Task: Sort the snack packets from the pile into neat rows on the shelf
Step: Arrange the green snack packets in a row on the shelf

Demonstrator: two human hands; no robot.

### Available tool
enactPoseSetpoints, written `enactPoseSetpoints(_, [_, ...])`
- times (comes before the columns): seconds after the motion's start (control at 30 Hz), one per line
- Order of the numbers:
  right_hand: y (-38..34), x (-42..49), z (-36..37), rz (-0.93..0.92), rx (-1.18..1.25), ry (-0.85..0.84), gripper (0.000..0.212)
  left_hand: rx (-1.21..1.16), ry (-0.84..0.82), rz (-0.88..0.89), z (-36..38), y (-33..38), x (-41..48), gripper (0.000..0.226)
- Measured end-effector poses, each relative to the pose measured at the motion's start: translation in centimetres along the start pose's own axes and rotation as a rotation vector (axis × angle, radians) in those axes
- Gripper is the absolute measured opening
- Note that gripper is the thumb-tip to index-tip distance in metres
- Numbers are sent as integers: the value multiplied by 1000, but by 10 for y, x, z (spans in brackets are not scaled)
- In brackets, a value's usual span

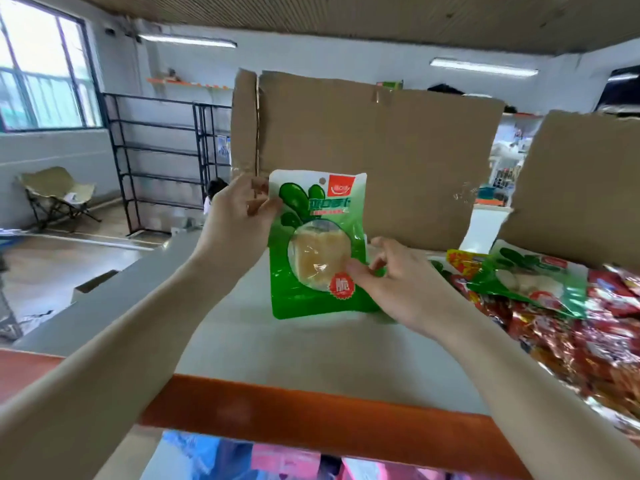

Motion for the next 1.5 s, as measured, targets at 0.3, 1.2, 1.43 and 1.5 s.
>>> enactPoseSetpoints(0.3, [-6, -4, 4, -91, 366, -127, 26, -133, 7, 4, 1, 9, -11, 11])
enactPoseSetpoints(1.2, [-15, -60, -27, -325, 138, 268, 34, -106, -150, 49, 21, 25, -25, 28])
enactPoseSetpoints(1.43, [18, -131, -50, -268, 222, 443, 36, -170, -270, 106, 75, 62, -51, 24])
enactPoseSetpoints(1.5, [29, -157, -58, -240, 277, 483, 33, -246, -348, 131, 97, 76, -64, 18])
Point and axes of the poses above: each hand's wrist, its own x-axis towards the middle knuckle, its own z-axis out of the palm, y = z × x, the point moved 7 cm from there along x, towards the middle knuckle, and after that the axes turned 9 degrees about -y, right-handed, at the moved point
